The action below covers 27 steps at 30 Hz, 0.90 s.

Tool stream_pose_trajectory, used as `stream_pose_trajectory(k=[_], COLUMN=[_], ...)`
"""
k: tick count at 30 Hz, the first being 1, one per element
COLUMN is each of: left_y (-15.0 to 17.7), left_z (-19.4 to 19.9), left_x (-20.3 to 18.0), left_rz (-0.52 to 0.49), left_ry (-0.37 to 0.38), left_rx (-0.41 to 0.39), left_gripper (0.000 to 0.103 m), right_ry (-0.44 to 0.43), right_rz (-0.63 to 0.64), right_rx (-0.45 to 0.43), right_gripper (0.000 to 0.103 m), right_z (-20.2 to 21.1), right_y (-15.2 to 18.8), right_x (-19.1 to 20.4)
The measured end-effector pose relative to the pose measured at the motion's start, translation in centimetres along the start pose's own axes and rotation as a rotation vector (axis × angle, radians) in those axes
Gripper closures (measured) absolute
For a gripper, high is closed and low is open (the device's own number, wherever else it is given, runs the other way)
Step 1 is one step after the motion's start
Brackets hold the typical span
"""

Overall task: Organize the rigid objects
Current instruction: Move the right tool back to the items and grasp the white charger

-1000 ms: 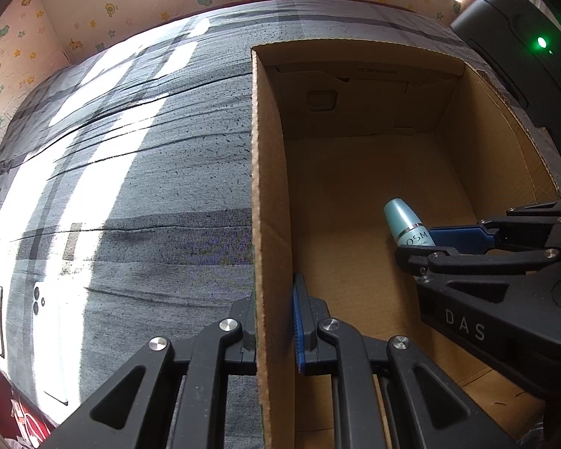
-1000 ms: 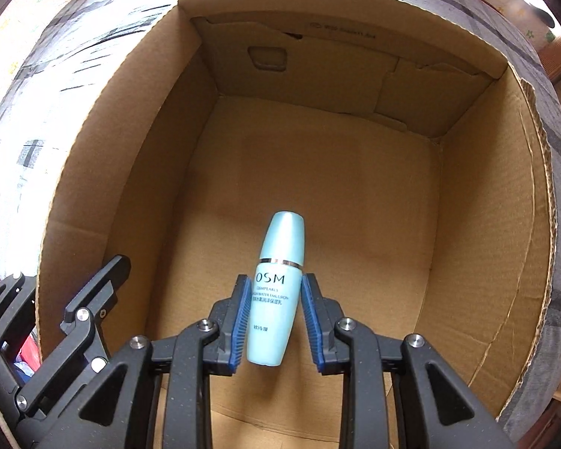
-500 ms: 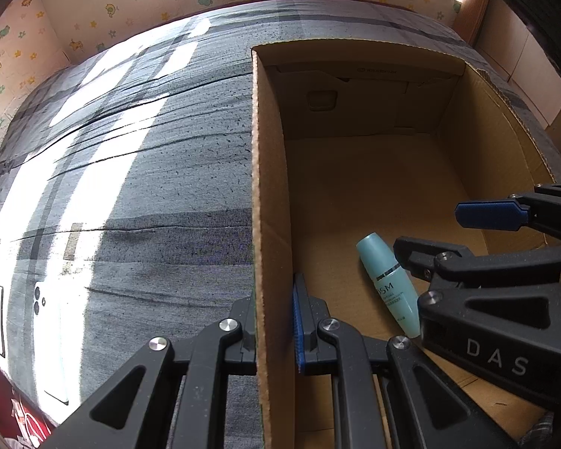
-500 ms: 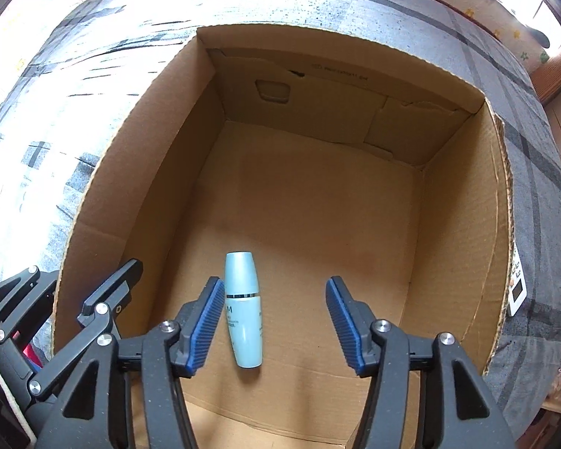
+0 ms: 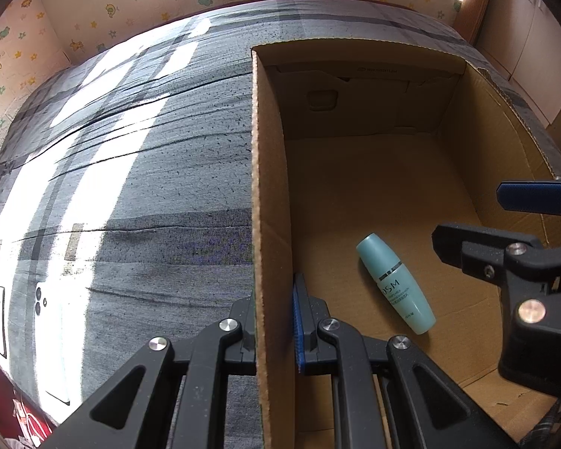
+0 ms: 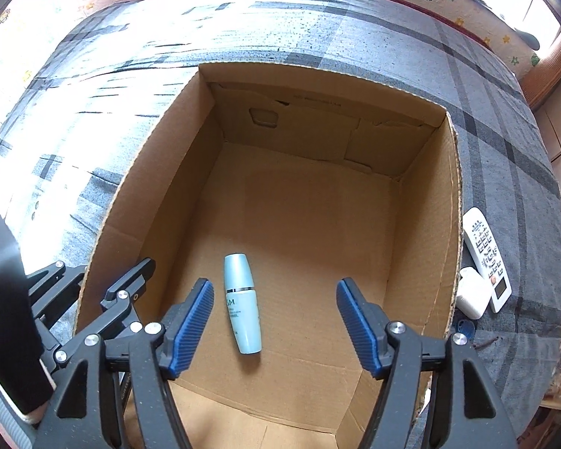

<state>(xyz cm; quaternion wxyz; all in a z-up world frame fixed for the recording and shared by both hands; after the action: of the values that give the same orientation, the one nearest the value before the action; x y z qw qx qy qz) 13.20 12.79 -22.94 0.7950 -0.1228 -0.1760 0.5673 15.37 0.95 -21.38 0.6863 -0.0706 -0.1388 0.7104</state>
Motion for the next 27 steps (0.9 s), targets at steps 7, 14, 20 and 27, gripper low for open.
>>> stream_pose_trajectory(k=[7,14,20,27], left_y=[0.0,0.0,-0.1,-0.1], left_z=[0.0,0.0,0.0,-0.1], left_x=[0.0,-0.2,-0.3,-0.3], left_rz=[-0.001,-0.001,-0.002,-0.001], left_ry=[0.000,-0.002,-0.003,-0.001], left_rx=[0.000,0.000,0.001,0.001], left_gripper=[0.090,0.090,0.090,0.090], right_ry=[-0.004,0.008,0.002,0.030], right_rz=[-0.005,-0.042,-0.098,-0.127], right_rx=[-0.029,-0.081,-0.131,-0.133], right_gripper=[0.029,0.021,0.006,0.000], right_z=[2.8,6.2,8.0,8.6], right_y=[0.4,-0.3,-0.8,-0.9], right_x=[-0.4,-1.5,-4.3,-7.7])
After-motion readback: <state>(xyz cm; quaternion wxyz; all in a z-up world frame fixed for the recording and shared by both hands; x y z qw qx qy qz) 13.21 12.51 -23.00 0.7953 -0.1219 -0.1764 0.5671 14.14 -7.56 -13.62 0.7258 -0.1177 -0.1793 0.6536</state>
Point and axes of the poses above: each gripper's, at about its wrist camera, not at the fingertips, and z roughly against the way its jaws point, x to its left, y to its underside, the point moved 6 cm from there along -z, roughly the way its jaws point, and after that the axes turned 11 degrees about -z, right-handed, at the moved point
